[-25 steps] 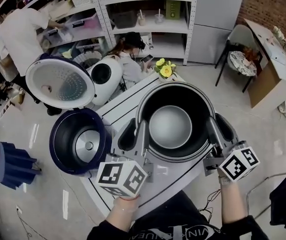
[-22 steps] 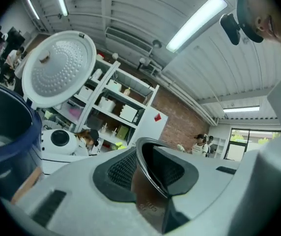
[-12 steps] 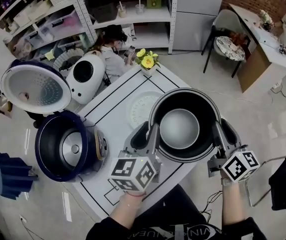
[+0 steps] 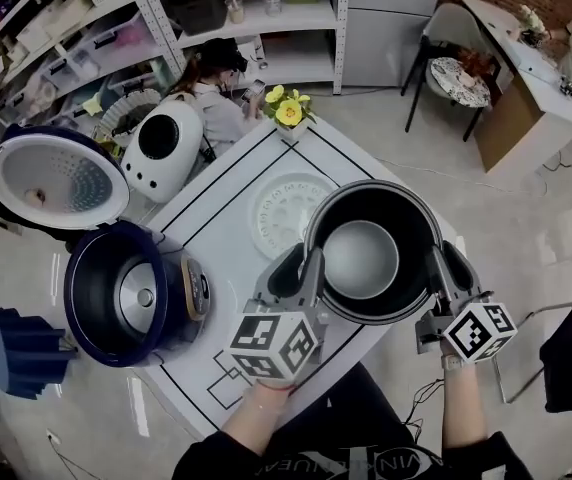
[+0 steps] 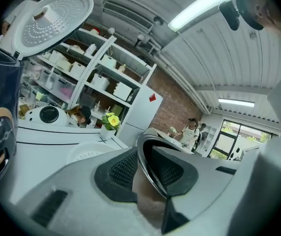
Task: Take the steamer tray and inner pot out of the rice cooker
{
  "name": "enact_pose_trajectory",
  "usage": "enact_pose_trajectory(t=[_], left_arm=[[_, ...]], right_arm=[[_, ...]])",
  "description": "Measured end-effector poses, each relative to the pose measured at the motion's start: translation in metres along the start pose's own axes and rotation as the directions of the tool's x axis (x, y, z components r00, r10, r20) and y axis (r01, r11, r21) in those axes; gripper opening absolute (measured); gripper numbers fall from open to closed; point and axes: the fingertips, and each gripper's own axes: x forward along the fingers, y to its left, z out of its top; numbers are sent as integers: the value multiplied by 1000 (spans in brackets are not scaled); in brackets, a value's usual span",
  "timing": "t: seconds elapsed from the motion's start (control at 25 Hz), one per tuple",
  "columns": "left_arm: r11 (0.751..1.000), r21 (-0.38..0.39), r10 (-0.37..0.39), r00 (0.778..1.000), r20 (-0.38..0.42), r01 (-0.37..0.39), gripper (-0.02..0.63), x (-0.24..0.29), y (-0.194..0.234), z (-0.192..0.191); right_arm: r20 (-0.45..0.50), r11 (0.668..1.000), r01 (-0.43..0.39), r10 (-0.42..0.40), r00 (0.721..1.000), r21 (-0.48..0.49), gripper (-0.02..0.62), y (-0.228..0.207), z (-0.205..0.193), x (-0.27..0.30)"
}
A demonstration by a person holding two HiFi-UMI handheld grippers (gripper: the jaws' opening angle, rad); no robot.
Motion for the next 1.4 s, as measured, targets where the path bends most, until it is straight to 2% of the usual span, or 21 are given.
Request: enact_pose_trajectory(t=[0.28, 0.56, 0.8, 1.24, 1.4], left_arm=[[999, 1, -43, 999, -2, 43, 84, 3, -15, 5], [995, -67, -85, 994, -71, 80, 84, 12, -30, -23], [995, -80, -67, 991, -111, 58, 84, 13, -21, -40], [996, -84, -6, 992, -123, -5, 83, 12, 11, -39], [993, -113, 9, 992, -127, -23, 83, 13, 22, -40]], right_arm=[[37, 1000, 4, -5, 999, 24, 104, -7, 12, -7], [14, 998, 55, -55, 998, -5, 104, -30, 13, -20], [-41, 997, 78, -77, 996, 15, 104, -40, -12, -18], [-99, 999, 34, -31, 995, 32, 104, -28, -36, 3], [-105, 1000, 14, -11, 994, 26, 104, -23, -36, 11]])
